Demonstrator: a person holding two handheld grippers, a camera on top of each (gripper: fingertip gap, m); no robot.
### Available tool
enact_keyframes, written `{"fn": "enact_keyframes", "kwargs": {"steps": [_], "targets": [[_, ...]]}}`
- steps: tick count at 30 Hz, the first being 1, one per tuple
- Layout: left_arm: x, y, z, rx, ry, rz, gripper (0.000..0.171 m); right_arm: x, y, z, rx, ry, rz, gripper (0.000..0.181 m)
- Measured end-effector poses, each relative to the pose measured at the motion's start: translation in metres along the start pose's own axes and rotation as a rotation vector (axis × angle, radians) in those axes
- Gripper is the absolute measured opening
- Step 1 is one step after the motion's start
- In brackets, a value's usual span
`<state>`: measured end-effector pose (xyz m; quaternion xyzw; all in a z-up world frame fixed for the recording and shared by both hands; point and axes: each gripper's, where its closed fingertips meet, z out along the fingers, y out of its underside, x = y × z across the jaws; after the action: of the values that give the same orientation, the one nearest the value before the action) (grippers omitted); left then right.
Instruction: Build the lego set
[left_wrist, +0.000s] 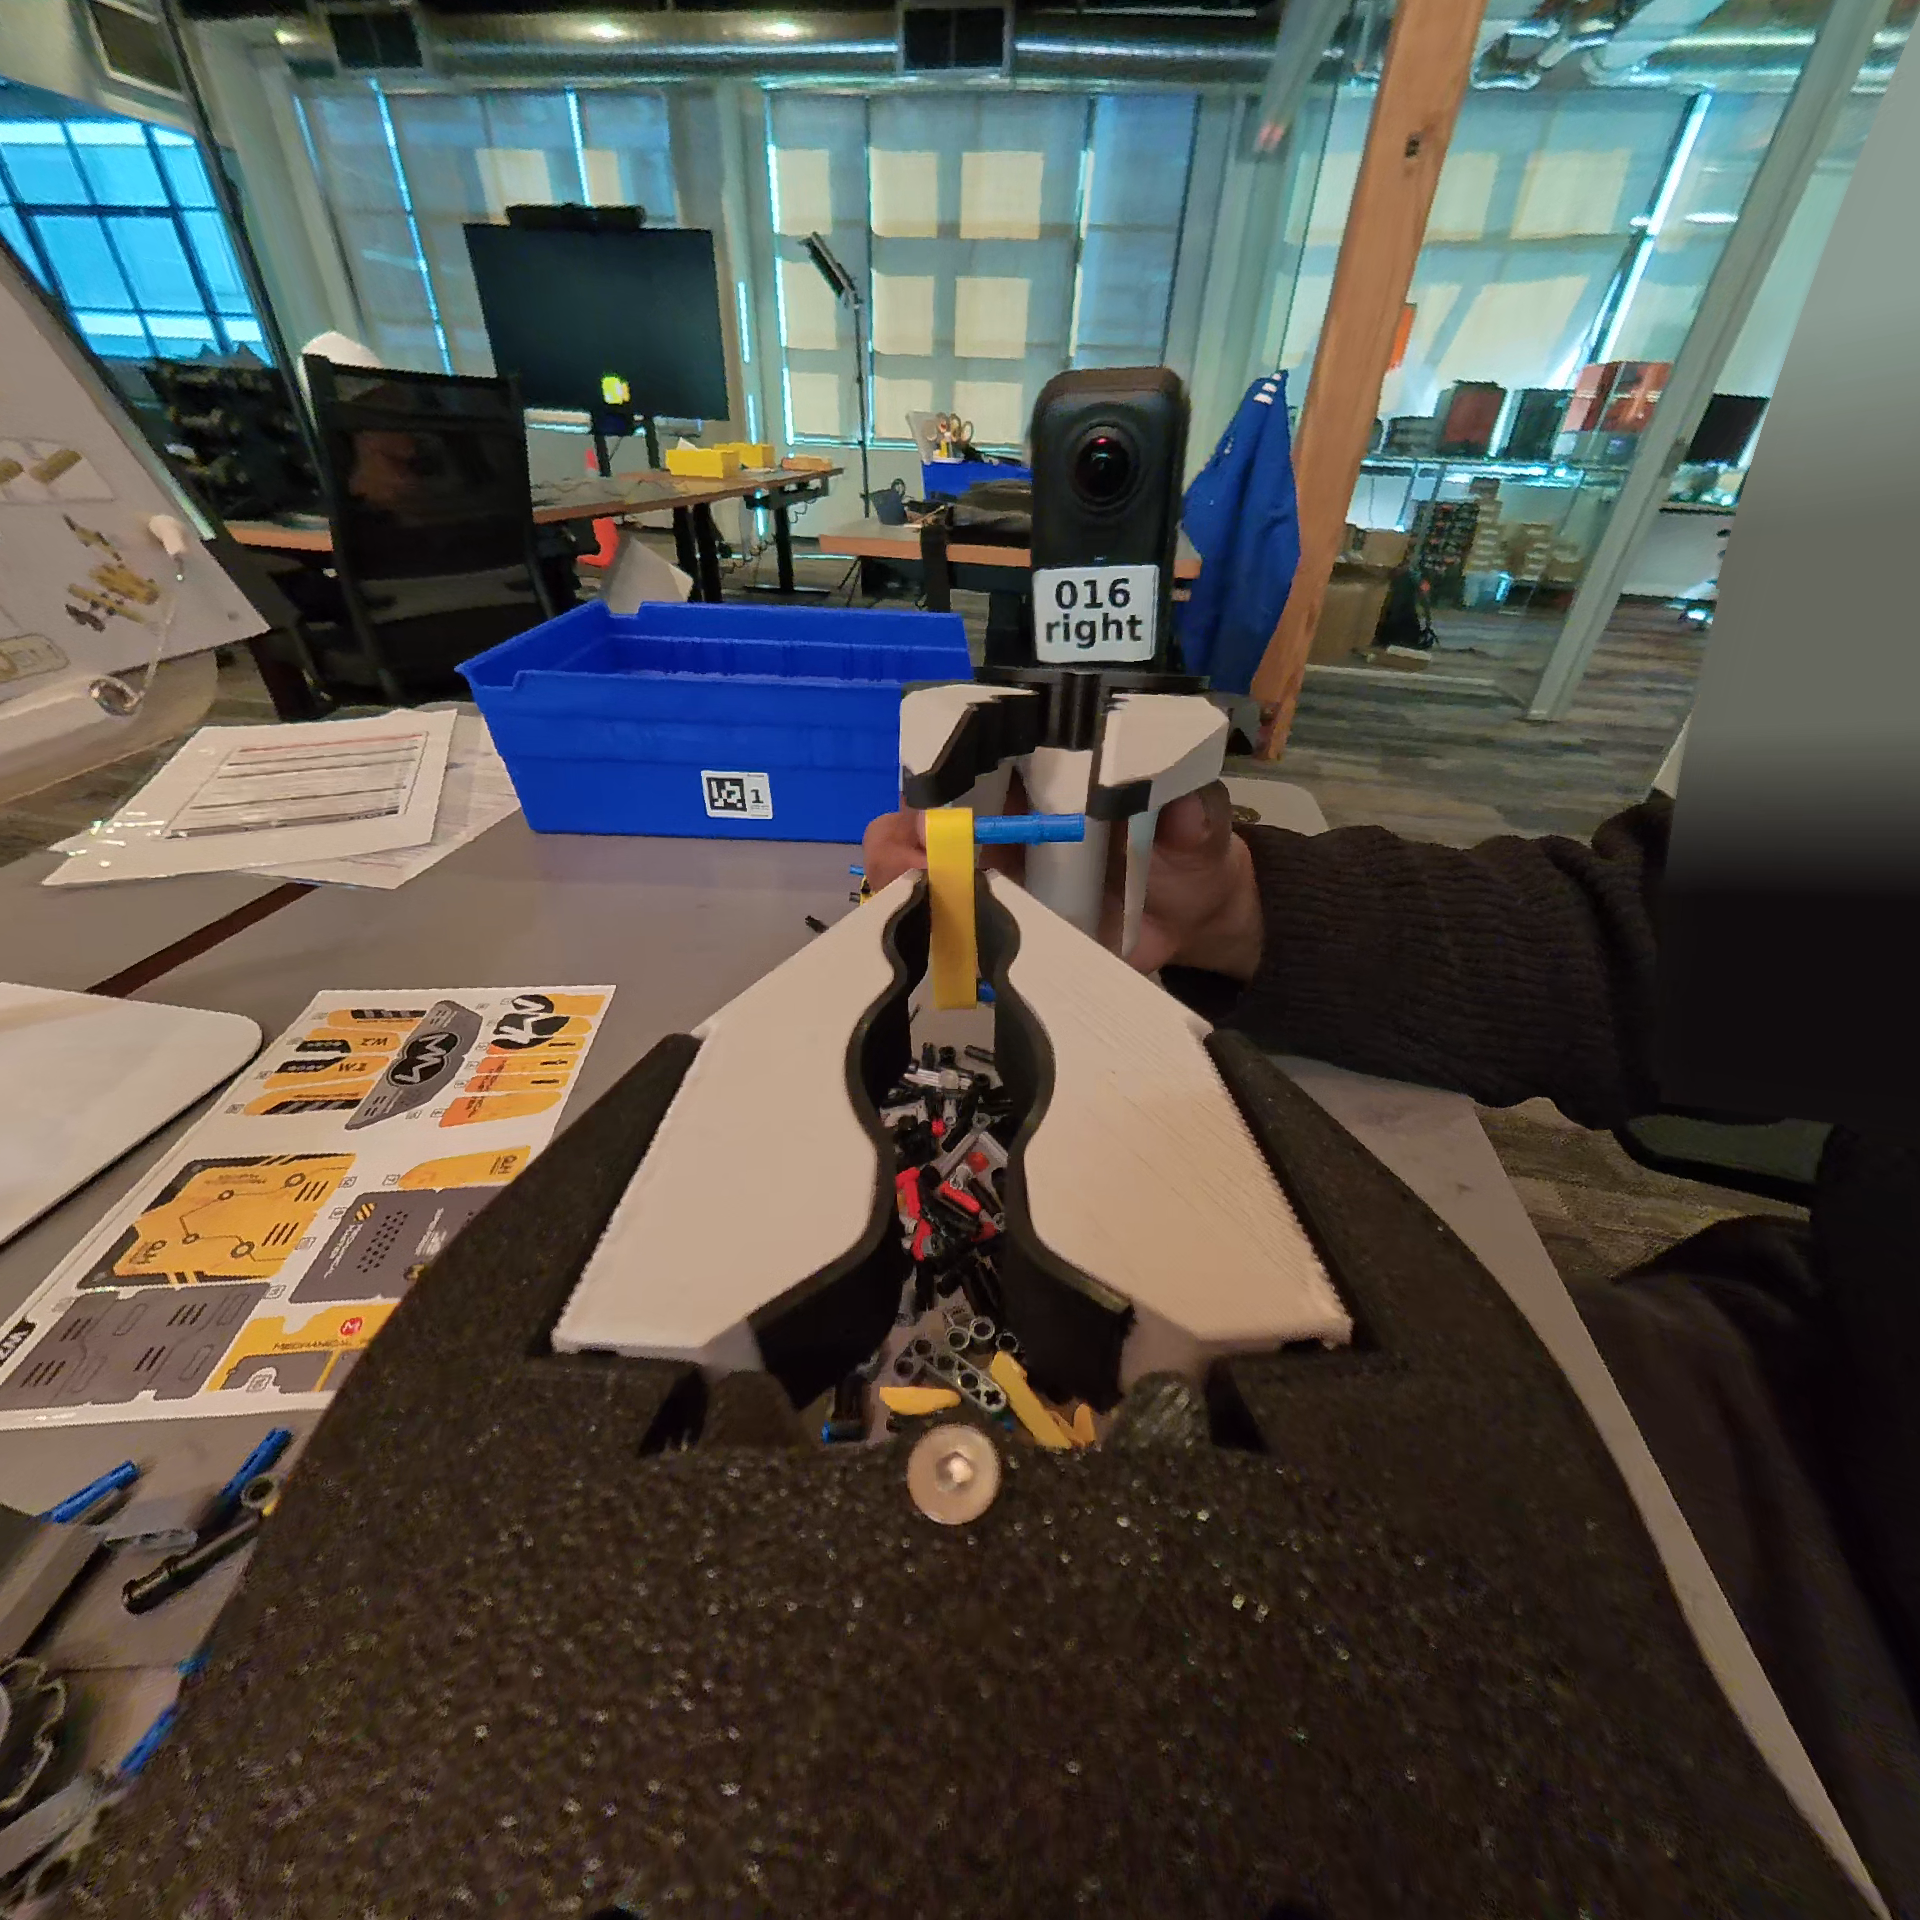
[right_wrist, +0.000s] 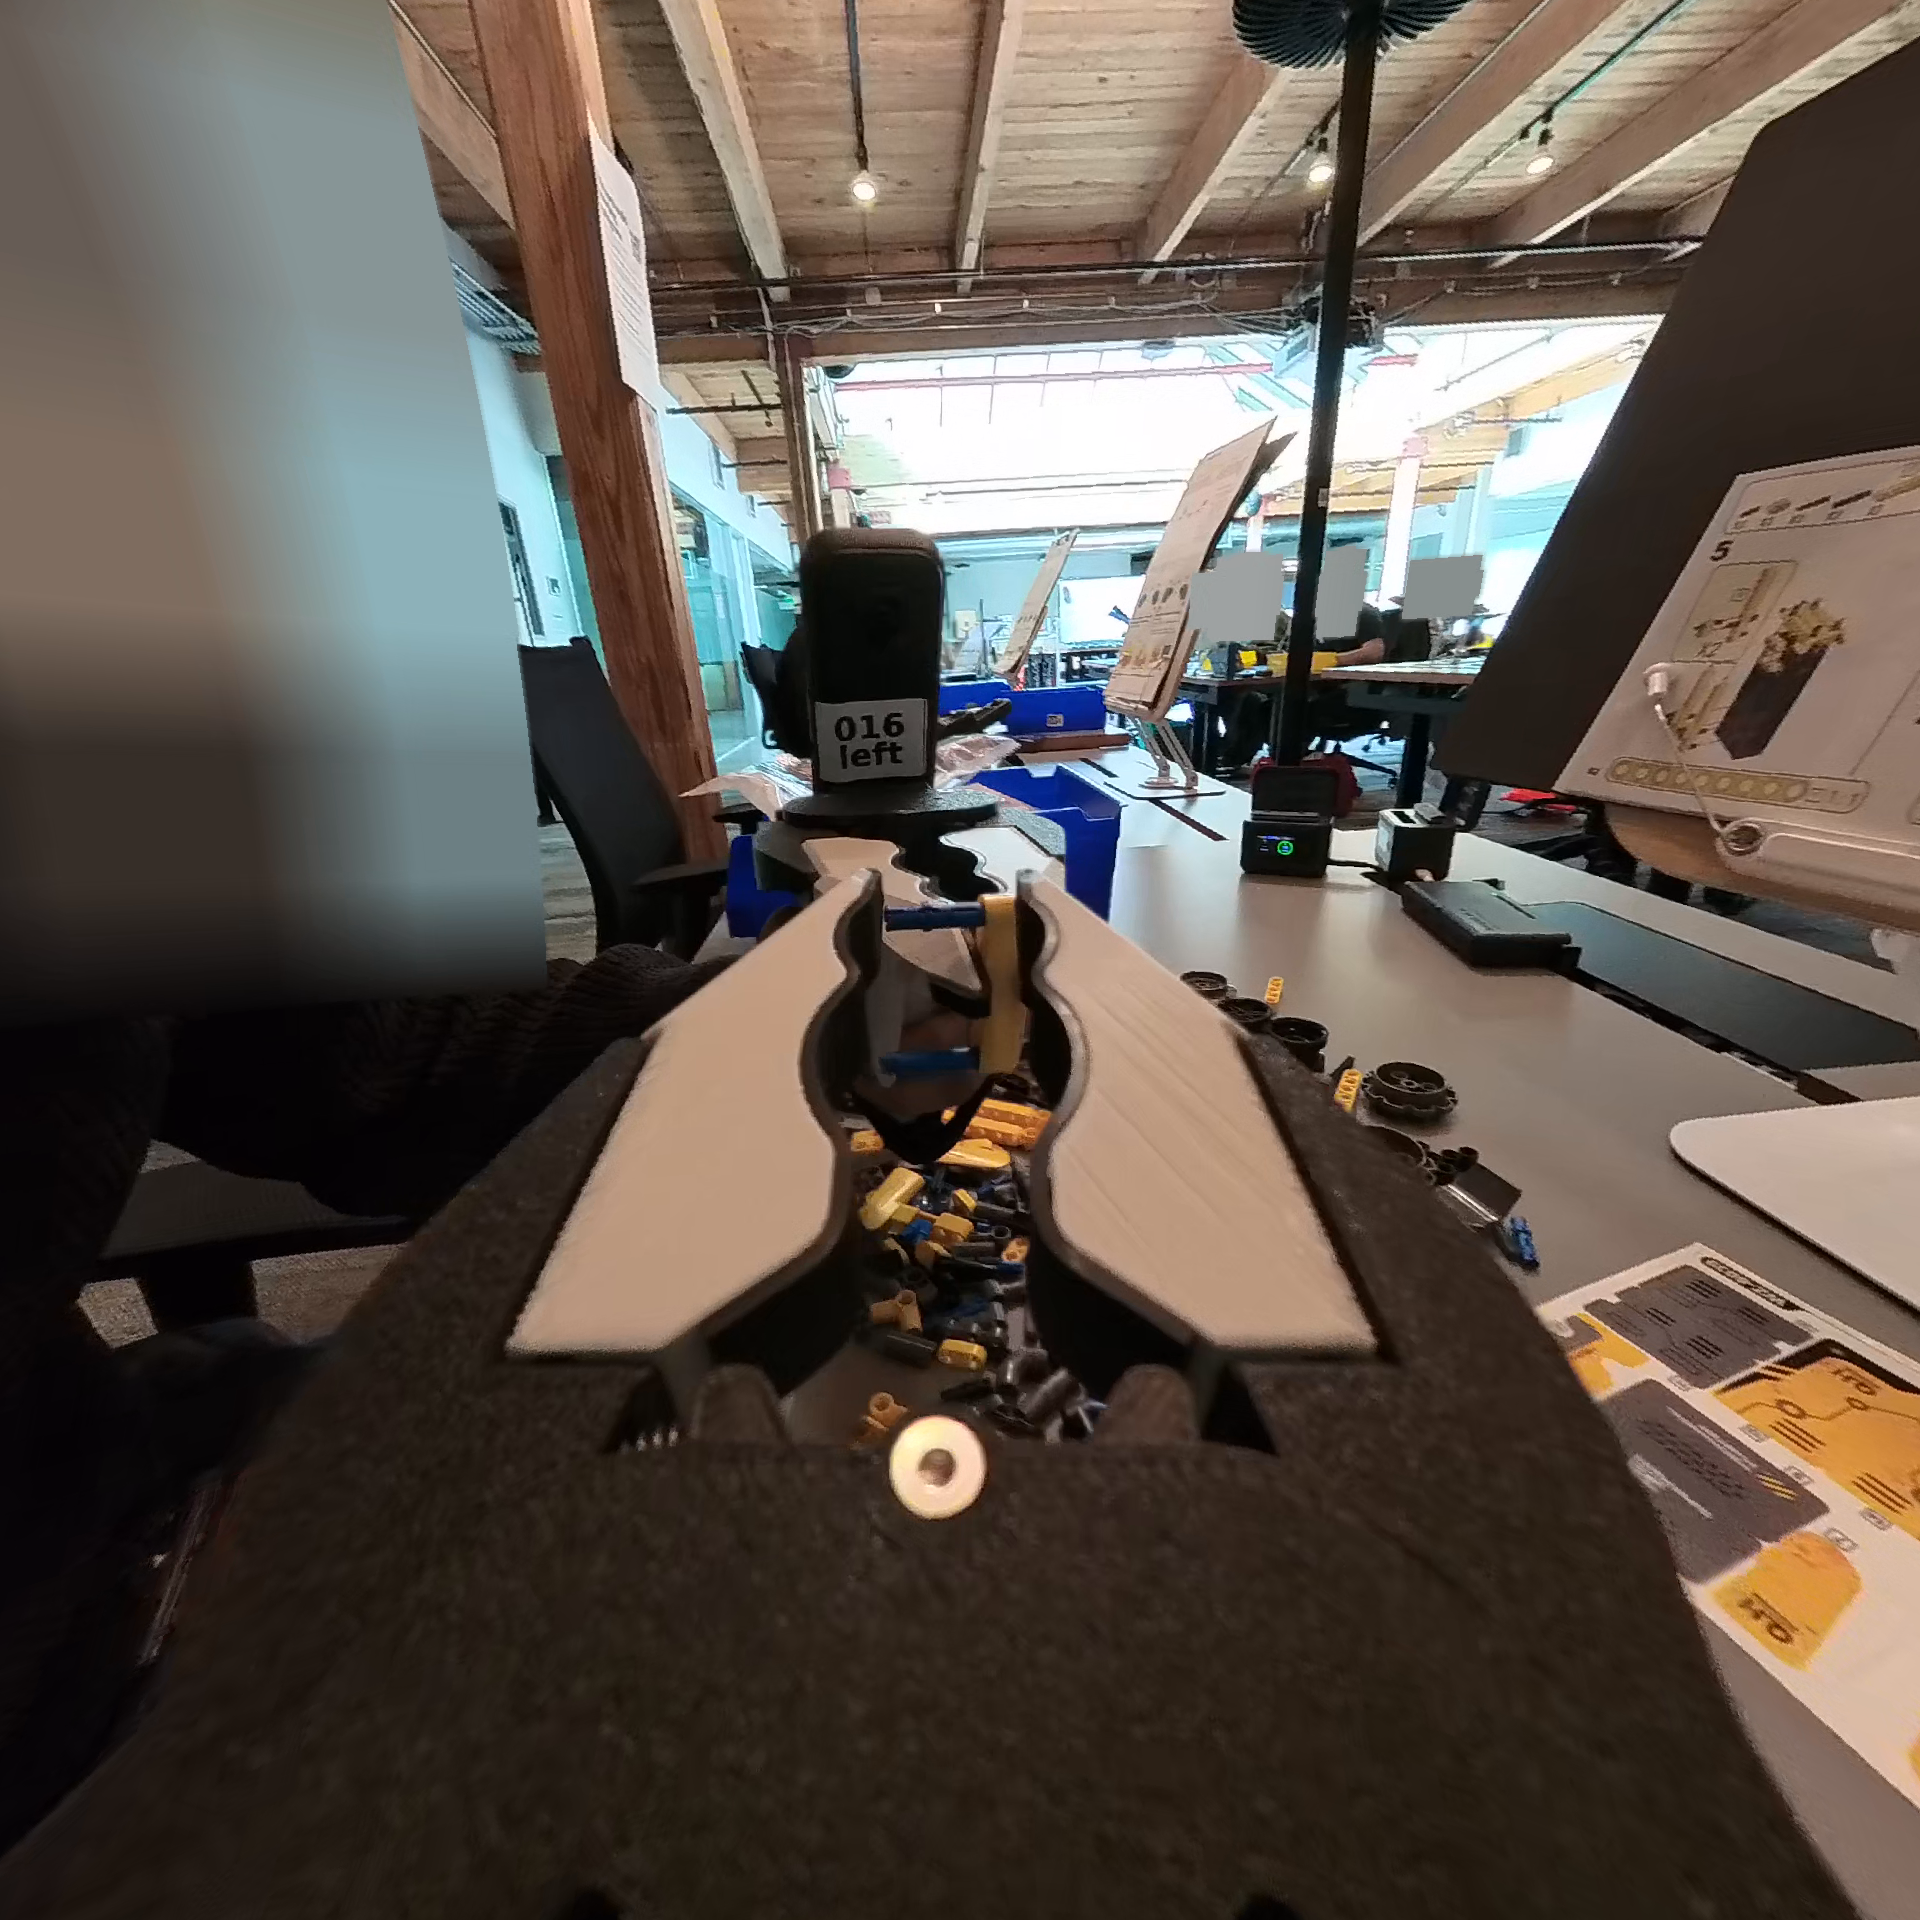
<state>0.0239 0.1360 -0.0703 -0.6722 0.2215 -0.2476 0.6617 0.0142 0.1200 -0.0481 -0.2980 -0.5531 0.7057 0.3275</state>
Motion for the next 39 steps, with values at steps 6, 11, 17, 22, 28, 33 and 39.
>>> {"fn": "enact_keyframes", "kwargs": {"steps": [6, 11, 17, 22, 28, 33, 39], "targets": [[0.013, -0.004, 0.0, 0.01, 0.029, 0.084, 0.007, -0.009, -0.004, -0.001, 0.002, -0.038, -0.034, 0.023], [0.016, -0.006, -0.001, 0.014, 0.04, 0.088, 0.007, -0.015, -0.005, 0.0, 0.0, -0.052, -0.076, 0.023], [0.018, -0.007, -0.001, 0.021, 0.052, 0.081, 0.007, -0.018, -0.006, -0.002, 0.009, -0.076, -0.065, 0.025], [0.017, -0.005, -0.001, 0.01, 0.051, 0.078, 0.007, -0.021, -0.004, -0.001, -0.01, -0.094, -0.044, 0.031], [0.019, -0.005, 0.0, 0.007, 0.058, 0.081, 0.007, -0.023, -0.001, 0.0, -0.033, -0.093, -0.062, 0.032], [0.021, -0.007, -0.001, 0.014, 0.07, 0.074, 0.007, -0.023, 0.003, 0.003, -0.049, -0.084, -0.086, 0.03], [0.022, -0.006, 0.0, 0.009, 0.074, 0.074, 0.007, -0.022, -0.006, -0.001, -0.007, -0.078, -0.087, 0.03]]}}
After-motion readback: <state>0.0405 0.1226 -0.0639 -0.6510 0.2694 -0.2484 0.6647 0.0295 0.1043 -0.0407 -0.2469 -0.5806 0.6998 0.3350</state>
